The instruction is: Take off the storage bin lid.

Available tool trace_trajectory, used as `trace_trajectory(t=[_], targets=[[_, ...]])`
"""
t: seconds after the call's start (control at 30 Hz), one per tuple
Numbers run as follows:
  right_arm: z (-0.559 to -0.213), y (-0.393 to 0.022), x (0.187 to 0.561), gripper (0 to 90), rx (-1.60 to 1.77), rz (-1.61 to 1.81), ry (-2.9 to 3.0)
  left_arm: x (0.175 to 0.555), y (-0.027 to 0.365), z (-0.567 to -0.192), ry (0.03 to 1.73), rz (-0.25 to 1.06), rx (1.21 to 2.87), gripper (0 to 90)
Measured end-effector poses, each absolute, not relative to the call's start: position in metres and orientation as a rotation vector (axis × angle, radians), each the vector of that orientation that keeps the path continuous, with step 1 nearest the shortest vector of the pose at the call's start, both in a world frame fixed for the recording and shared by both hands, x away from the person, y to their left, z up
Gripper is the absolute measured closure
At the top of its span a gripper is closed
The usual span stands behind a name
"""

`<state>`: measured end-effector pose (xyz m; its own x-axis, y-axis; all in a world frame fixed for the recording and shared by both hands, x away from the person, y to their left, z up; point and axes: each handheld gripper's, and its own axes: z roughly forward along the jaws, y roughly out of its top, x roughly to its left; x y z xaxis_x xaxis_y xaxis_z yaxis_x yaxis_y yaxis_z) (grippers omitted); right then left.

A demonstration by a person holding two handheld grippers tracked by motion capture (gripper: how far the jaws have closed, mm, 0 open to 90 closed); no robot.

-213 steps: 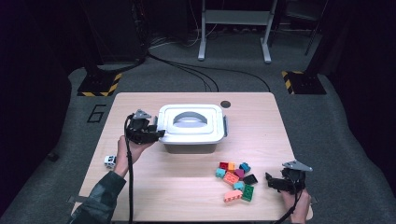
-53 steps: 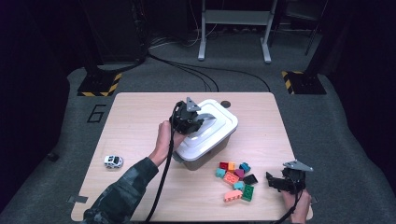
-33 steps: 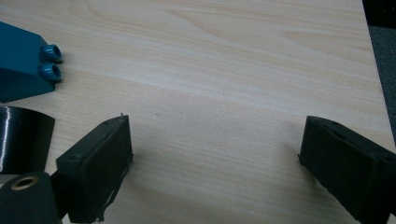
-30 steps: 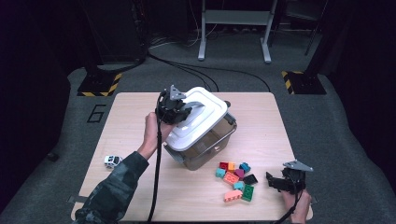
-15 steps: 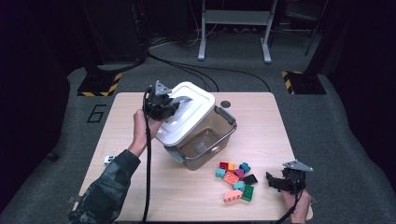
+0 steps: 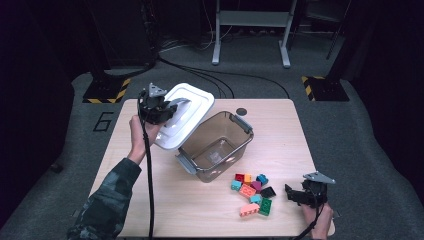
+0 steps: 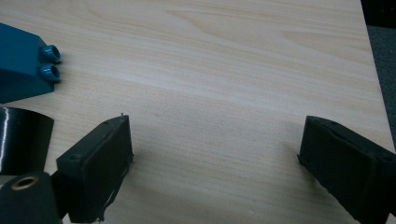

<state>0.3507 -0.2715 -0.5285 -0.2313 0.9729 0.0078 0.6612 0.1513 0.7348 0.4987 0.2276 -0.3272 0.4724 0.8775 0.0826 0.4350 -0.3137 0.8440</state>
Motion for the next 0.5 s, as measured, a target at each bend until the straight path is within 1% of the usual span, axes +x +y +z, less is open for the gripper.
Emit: trace_trajectory(t=[0.33, 0.5], targets=[[-0.528, -0.271, 0.351, 8.7, 1.558, 0.863, 1.956, 0.507, 0.252, -0.336, 1.185, 0.747, 1.882, 67.8], [-0.528, -0.271, 0.351, 8.7, 1.558, 0.863, 1.956, 0.511, 0.263, -0.348, 1.251, 0.776, 1.823, 67.8]])
